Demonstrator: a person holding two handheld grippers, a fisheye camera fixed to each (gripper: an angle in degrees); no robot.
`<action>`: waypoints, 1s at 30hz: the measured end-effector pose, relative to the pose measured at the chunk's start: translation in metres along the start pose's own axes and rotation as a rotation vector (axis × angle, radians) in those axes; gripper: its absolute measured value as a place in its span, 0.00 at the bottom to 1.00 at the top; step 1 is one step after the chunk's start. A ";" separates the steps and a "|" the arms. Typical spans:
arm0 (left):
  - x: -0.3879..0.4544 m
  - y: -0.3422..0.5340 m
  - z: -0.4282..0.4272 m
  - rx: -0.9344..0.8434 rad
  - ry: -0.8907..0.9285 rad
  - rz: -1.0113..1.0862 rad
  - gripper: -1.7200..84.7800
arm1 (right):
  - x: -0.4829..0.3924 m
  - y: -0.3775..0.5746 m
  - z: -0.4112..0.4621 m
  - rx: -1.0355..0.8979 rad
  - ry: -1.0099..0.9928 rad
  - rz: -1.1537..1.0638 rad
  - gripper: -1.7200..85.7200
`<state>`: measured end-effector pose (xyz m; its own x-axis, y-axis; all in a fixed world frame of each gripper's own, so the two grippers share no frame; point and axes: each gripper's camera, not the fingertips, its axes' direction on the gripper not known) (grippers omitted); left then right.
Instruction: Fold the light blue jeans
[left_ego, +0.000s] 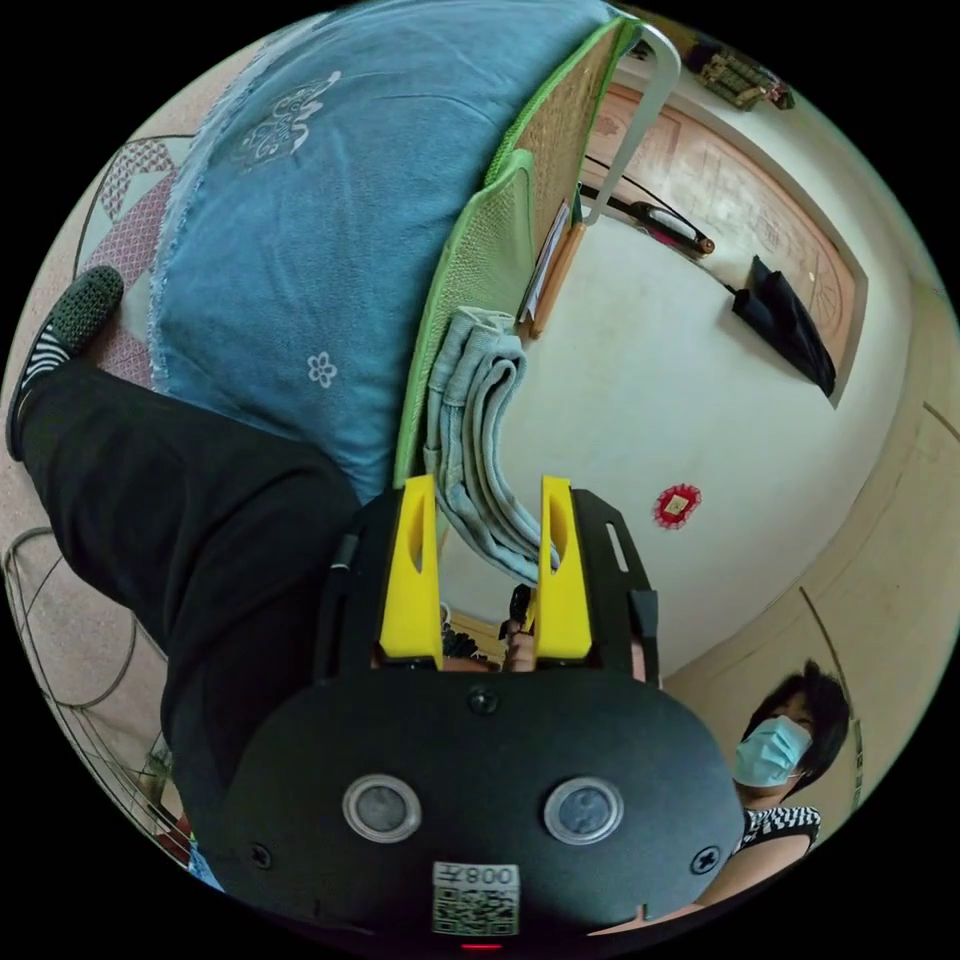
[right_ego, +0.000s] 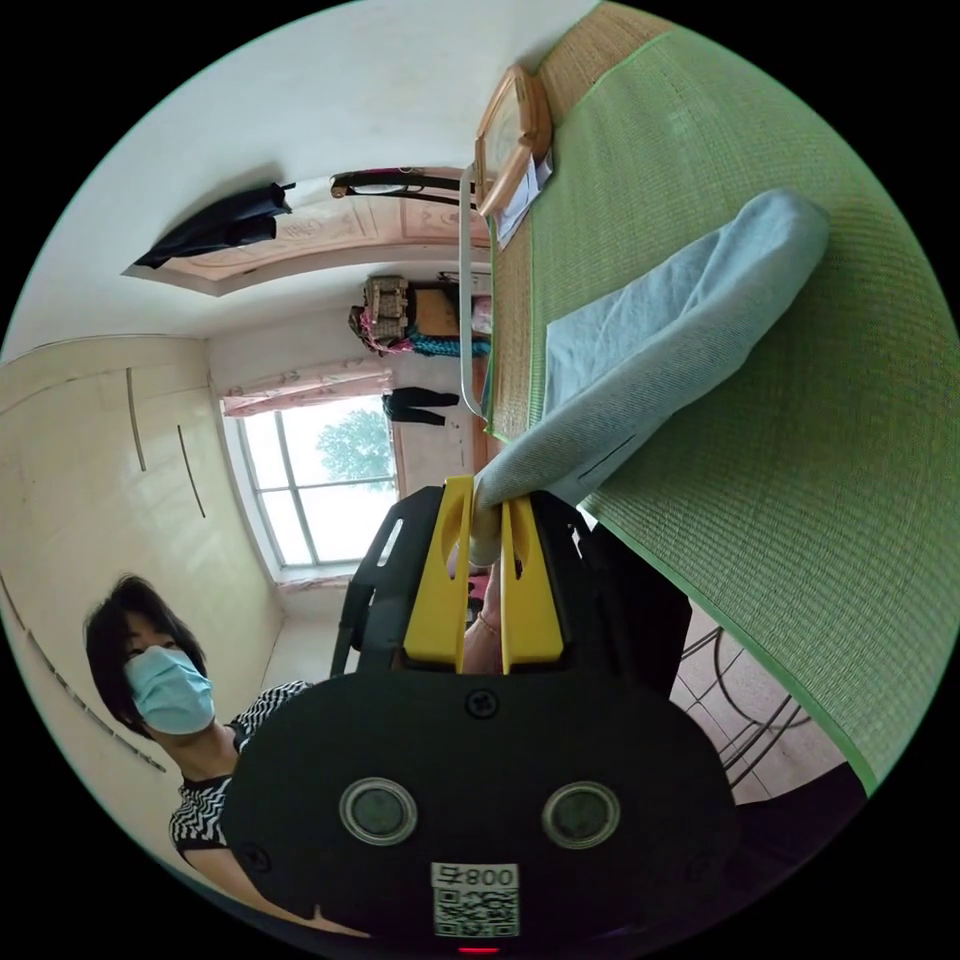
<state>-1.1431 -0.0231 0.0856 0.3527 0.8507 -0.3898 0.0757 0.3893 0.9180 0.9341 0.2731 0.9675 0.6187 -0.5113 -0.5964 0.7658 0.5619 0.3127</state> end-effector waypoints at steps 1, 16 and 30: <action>0.003 -0.001 -0.002 -0.001 -0.020 0.006 0.19 | -0.002 -0.002 0.000 0.005 -0.006 0.001 0.04; 0.012 -0.041 0.026 0.024 -0.054 -0.072 0.18 | -0.015 0.000 -0.010 0.000 -0.007 -0.013 0.04; 0.011 -0.043 0.079 -0.009 -0.113 -0.058 0.12 | 0.020 0.038 -0.049 0.000 -0.018 0.015 0.04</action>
<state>-1.0691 -0.0583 0.0475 0.4506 0.7819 -0.4307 0.0907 0.4399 0.8935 0.9670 0.3158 0.9309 0.6334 -0.5146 -0.5779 0.7563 0.5696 0.3218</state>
